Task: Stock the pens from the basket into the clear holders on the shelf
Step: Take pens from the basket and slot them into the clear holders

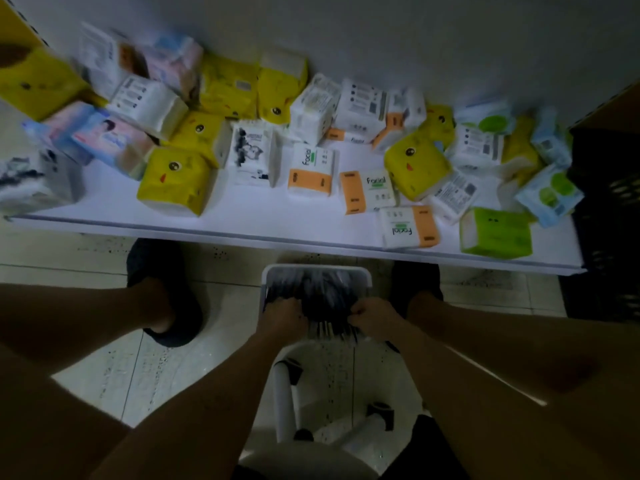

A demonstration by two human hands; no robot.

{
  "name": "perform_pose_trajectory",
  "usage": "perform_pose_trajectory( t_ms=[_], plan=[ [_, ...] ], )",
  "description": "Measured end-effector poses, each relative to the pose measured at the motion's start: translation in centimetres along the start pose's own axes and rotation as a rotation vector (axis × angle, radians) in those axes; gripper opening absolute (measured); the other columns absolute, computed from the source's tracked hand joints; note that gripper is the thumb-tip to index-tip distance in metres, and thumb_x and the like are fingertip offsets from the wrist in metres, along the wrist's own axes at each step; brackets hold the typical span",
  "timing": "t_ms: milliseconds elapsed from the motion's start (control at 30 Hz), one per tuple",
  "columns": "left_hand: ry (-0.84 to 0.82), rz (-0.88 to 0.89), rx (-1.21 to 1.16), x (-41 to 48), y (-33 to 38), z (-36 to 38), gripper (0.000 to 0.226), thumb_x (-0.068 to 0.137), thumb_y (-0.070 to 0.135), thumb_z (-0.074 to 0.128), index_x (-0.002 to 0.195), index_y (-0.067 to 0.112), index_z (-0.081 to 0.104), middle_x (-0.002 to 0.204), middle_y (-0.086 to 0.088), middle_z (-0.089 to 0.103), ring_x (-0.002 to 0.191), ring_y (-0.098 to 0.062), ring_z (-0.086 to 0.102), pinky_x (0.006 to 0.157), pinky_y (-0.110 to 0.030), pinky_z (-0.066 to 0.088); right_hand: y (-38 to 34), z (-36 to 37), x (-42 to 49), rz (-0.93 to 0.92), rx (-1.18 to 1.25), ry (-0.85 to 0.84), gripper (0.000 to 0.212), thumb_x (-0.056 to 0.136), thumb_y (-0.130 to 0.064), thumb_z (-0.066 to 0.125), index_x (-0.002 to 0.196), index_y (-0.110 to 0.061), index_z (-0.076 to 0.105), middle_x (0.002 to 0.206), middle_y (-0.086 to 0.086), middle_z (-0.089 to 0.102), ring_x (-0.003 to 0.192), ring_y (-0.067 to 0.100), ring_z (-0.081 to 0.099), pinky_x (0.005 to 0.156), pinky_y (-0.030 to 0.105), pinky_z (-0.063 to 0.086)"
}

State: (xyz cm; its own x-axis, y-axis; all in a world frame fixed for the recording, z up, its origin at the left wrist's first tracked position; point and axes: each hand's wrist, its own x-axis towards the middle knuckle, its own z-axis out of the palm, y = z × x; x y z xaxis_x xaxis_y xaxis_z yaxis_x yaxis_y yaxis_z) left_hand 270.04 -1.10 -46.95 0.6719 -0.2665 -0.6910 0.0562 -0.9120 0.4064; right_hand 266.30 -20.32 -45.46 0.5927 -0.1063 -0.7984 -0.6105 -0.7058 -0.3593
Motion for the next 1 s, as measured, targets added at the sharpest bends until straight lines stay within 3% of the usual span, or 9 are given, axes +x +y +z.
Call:
perform_pose_trajectory(
  t_ms=[133, 233, 333, 400, 533, 667, 767, 900, 1000],
  plan=[
    [0.028, -0.117, 0.020, 0.4, -1.4, 1.0, 0.030, 0.088, 0.035, 0.056, 0.107, 0.013, 0.060, 0.120, -0.014, 0.051, 0.117, -0.036, 0.042, 0.090, -0.045, 0.047, 0.0, 0.1, 1.6, -0.012, -0.021, 0.046, 0.031, 0.091, -0.017, 0.055, 0.100, 0.011, 0.065, 0.101, 0.029, 0.064, 0.095, 0.040, 0.061, 0.083, 0.042, 0.051],
    [-0.009, -0.135, 0.054, 1.0, -2.0, 1.0, 0.035, 0.086, 0.034, 0.058, 0.109, 0.008, 0.056, 0.122, -0.015, 0.049, 0.118, -0.037, 0.041, 0.092, -0.045, 0.046, -0.1, -0.1, 2.8, 0.002, -0.008, 0.079, 0.027, 0.090, -0.016, 0.055, 0.096, 0.007, 0.067, 0.097, 0.024, 0.066, 0.092, 0.036, 0.062, 0.076, 0.035, 0.051],
    [0.044, -0.141, 0.083, 1.6, -2.2, 1.0, 0.041, 0.090, 0.034, 0.055, 0.120, 0.006, 0.051, 0.133, -0.019, 0.041, 0.120, -0.038, 0.038, 0.096, -0.047, 0.042, -0.2, 0.0, 3.6, -0.028, -0.011, 0.075, 0.033, 0.092, -0.022, 0.057, 0.118, -0.002, 0.061, 0.119, 0.017, 0.056, 0.106, 0.032, 0.056, 0.091, 0.035, 0.050],
    [0.037, -0.169, 0.055, 1.6, -2.2, 1.0, 0.048, 0.089, 0.036, 0.056, 0.126, 0.007, 0.047, 0.137, -0.018, 0.035, 0.122, -0.039, 0.037, 0.099, -0.048, 0.041, -0.1, 0.3, 4.0, -0.047, -0.018, 0.046, 0.033, 0.093, -0.023, 0.056, 0.117, 0.000, 0.061, 0.120, 0.019, 0.054, 0.111, 0.035, 0.052, 0.096, 0.038, 0.047],
    [0.012, -0.239, -0.070, 2.0, -2.7, 0.9, 0.045, 0.086, 0.032, 0.061, 0.122, 0.007, 0.051, 0.126, -0.018, 0.041, 0.115, -0.037, 0.043, 0.097, -0.048, 0.045, 0.1, 1.0, 4.2, -0.026, 0.002, -0.024, 0.031, 0.096, -0.013, 0.052, 0.107, 0.015, 0.060, 0.106, 0.030, 0.061, 0.102, 0.040, 0.057, 0.089, 0.042, 0.049],
    [0.026, -0.215, -0.269, 2.7, -2.9, 0.2, 0.016, 0.088, 0.014, 0.057, 0.077, 0.003, 0.061, 0.080, -0.015, 0.061, 0.089, -0.035, 0.059, 0.088, -0.040, 0.051, 0.2, 1.4, 4.8, -0.010, 0.023, -0.051, 0.030, 0.096, -0.011, 0.049, 0.109, 0.016, 0.058, 0.109, 0.031, 0.060, 0.102, 0.039, 0.057, 0.081, 0.037, 0.047],
    [0.047, -0.238, -0.365, 2.7, -2.7, -0.2, 0.025, 0.084, 0.004, 0.061, 0.063, 0.012, 0.051, 0.065, -0.006, 0.053, 0.070, -0.024, 0.058, 0.072, -0.035, 0.053, 0.2, 1.4, 5.2, 0.009, 0.006, -0.072, 0.031, 0.097, -0.011, 0.047, 0.106, 0.016, 0.060, 0.108, 0.031, 0.061, 0.104, 0.042, 0.058, 0.086, 0.040, 0.047],
    [0.061, -0.310, -0.496, 2.6, -3.1, 0.1, 0.018, 0.082, -0.003, 0.059, 0.076, 0.013, 0.054, 0.077, -0.004, 0.056, 0.078, -0.020, 0.058, 0.078, -0.035, 0.054, 0.0, 1.3, 5.3, -0.018, -0.113, 0.000, 0.040, 0.098, -0.014, 0.046, 0.136, -0.001, 0.048, 0.148, 0.016, 0.036, 0.135, 0.034, 0.034, 0.109, 0.033, 0.030],
    [0.049, -0.347, -0.611, 2.5, -3.3, 0.4, 0.025, 0.081, -0.002, 0.057, 0.103, 0.007, 0.050, 0.097, -0.010, 0.057, 0.093, -0.028, 0.060, 0.066, -0.033, 0.053, 0.2, 1.6, 4.9, -0.073, -0.060, 0.035, 0.028, 0.099, -0.012, 0.043, 0.113, 0.005, 0.062, 0.121, 0.022, 0.056, 0.114, 0.029, 0.050, 0.109, 0.029, 0.028]
  ],
)
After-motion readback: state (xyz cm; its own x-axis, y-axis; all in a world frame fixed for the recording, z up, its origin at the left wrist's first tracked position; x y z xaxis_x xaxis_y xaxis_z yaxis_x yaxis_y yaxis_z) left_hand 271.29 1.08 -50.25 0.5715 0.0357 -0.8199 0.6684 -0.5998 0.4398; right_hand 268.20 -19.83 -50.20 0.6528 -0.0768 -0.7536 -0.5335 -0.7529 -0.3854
